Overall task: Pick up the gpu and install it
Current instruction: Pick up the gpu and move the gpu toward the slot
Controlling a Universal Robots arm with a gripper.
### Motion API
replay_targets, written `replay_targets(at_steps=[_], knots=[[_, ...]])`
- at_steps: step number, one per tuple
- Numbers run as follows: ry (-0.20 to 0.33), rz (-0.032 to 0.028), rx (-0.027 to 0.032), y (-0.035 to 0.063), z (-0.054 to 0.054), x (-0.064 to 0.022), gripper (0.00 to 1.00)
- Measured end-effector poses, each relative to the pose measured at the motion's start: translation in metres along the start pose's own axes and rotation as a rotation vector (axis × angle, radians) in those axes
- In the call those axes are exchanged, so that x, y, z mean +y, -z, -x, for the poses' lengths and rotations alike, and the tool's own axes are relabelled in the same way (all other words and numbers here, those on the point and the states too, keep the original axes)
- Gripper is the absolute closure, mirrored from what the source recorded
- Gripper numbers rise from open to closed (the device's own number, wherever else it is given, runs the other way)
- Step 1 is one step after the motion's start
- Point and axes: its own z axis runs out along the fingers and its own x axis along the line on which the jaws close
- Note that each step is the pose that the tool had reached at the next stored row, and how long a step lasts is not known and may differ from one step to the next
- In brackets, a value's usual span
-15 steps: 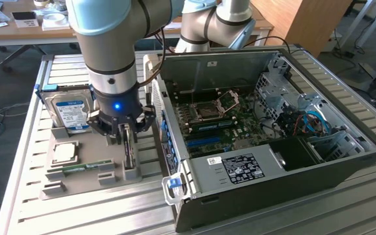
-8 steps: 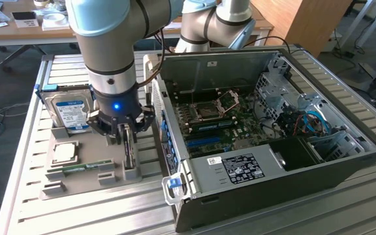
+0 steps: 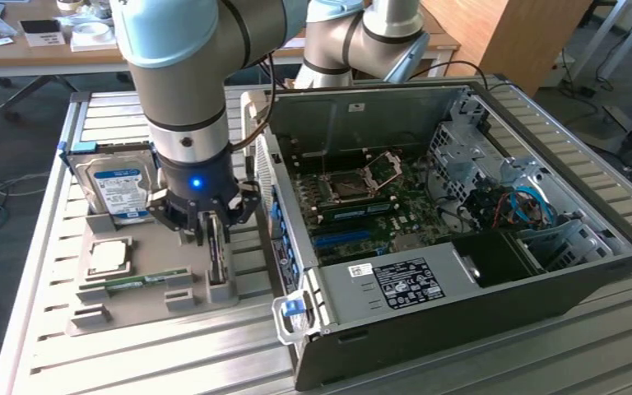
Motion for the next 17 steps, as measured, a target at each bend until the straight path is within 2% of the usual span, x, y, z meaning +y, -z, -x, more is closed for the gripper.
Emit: replay_targets(at_steps=[17], knots=[[0.000,-0.0006,-0.0001,-0.0023,-0.0003,0.0000,0.58]])
